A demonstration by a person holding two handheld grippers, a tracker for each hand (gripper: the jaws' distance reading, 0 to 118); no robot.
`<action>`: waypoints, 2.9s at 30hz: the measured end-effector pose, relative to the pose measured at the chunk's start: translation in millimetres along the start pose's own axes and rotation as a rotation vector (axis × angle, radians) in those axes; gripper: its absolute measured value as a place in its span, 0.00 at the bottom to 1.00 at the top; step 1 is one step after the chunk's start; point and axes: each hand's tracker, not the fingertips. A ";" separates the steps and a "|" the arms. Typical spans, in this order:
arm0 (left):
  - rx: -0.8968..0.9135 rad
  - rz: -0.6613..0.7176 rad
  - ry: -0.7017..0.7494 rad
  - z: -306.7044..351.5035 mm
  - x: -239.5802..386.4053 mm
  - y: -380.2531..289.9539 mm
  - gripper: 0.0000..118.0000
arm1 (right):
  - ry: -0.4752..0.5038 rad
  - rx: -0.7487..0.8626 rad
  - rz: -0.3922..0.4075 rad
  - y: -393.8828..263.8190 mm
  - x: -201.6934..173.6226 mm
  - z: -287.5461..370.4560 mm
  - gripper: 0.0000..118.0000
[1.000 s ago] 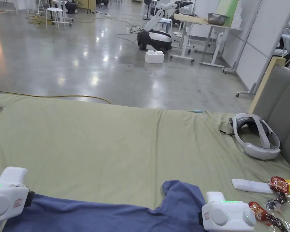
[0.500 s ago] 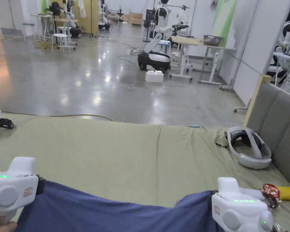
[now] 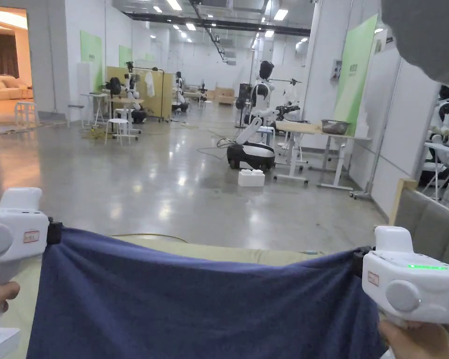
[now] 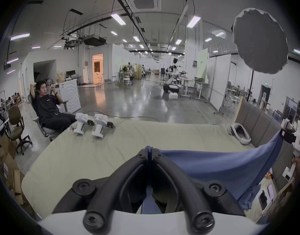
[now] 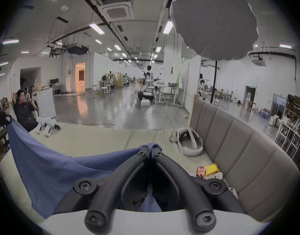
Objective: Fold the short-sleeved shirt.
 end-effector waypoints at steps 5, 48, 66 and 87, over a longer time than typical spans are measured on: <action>0.056 0.013 0.019 6.3 -5.5 57.2 0.04 | 0.000 0.075 0.011 66.6 -4.0 -2.8 0.03; 0.040 -0.007 0.006 -22.3 -13.3 5.2 0.04 | -0.048 0.051 0.130 39.6 -28.1 0.8 0.03; -0.082 0.000 -0.032 131.0 -54.5 -185.0 0.04 | 0.006 -0.089 0.128 -134.6 -7.5 183.2 0.03; -0.682 -0.017 -0.042 119.5 -66.4 -373.4 0.05 | 0.068 -0.701 0.223 -337.9 0.6 190.3 0.03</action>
